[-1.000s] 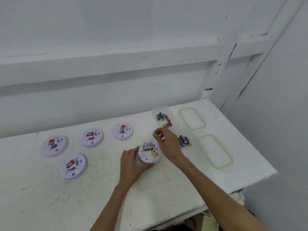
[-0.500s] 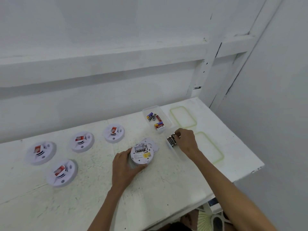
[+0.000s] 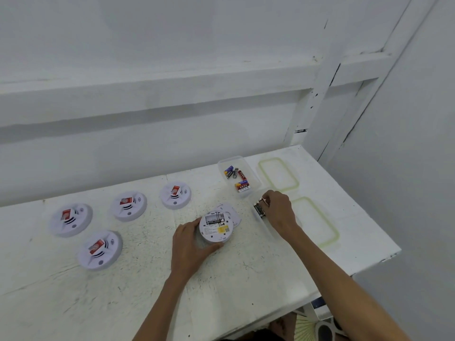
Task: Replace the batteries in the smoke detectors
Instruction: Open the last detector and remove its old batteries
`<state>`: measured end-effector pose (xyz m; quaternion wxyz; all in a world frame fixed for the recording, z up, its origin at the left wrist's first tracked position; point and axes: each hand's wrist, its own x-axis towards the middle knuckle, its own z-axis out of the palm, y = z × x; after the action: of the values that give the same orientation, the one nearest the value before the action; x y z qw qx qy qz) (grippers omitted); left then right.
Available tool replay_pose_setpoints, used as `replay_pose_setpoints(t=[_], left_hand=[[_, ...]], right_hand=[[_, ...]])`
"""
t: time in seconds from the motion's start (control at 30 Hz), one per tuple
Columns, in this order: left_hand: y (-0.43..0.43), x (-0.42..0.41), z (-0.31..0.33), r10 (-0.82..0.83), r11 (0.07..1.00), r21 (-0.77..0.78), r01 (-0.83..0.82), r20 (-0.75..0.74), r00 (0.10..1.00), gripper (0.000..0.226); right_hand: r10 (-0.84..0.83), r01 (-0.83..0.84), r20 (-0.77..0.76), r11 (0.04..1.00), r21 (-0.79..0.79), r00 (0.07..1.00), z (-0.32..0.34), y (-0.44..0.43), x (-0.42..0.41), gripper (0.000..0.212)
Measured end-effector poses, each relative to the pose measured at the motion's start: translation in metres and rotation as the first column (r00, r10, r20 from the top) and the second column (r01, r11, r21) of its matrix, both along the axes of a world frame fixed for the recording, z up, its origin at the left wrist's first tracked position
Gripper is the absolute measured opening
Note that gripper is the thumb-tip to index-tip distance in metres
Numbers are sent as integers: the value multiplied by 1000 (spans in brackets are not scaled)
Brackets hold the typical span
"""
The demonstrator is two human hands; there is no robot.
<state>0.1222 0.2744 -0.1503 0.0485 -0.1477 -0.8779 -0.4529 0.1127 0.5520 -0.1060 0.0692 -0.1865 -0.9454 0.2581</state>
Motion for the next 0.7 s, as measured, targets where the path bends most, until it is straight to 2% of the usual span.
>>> replay_pose_setpoints(t=[0.13, 0.23, 0.3, 0.47, 0.7], left_hand=[[0, -2, -4, 11, 1000, -6, -11, 2, 1000, 69], [3, -2, -5, 16, 1000, -6, -16, 11, 1000, 76], [3, -2, -9, 30, 1000, 4, -30, 19, 999, 76], [-2, -3, -16, 37, 999, -24, -37, 4, 999, 77], [2, -1, -5, 24, 999, 43, -22, -37, 999, 72]], right_hand=[[31, -14, -175, 995, 96, 984, 11, -18, 2, 16], [112, -104, -259, 994, 44, 959, 25, -40, 2, 13], [153, -172, -204, 982, -78, 967, 29, -56, 2, 10], [248, -220, 83, 941, -257, 965, 10, -85, -2, 21], [209, -148, 168, 937, -317, 963, 10, -93, -3, 28]])
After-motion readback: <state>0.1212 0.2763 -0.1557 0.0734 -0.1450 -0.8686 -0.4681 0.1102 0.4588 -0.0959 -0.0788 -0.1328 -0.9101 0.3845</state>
